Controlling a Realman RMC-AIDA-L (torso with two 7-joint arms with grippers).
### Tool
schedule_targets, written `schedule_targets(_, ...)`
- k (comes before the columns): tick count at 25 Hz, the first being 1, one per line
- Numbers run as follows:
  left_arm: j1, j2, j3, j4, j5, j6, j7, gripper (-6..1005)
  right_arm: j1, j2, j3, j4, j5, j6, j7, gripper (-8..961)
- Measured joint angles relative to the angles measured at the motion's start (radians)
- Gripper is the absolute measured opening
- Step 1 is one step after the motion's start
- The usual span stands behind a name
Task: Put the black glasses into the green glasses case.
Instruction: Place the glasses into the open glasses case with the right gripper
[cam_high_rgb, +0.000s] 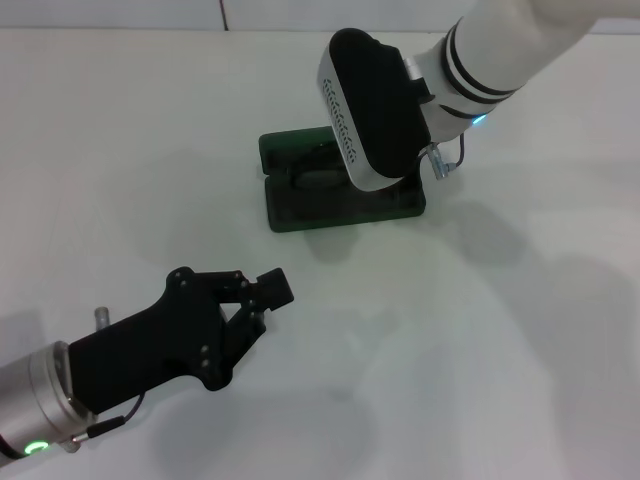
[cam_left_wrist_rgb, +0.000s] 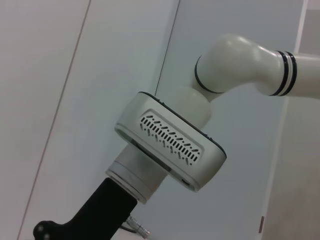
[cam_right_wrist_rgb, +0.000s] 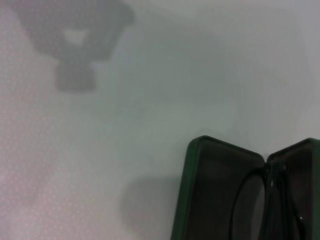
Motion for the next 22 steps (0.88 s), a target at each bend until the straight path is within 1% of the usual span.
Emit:
schedule_targets(8, 0.001, 0.0, 0.0, 0.0, 0.0, -0.001, 0.001, 49, -0.003, 0.0, -0.002, 0.0, -0.002, 0.005, 0.011, 114)
schedule_targets(17, 0.002, -0.001, 0.0, 0.0, 0.0, -0.002, 0.001, 49, -0.004, 0.0, -0.052, -0.002, -0.004, 0.027, 0.038, 140)
schedule_targets(22, 0.004, -0.002, 0.0, -0.001, 0.0, -0.002, 0.003, 49, -0.015, 0.0, -0.052, -0.028, -0.009, 0.026, 0.046, 226)
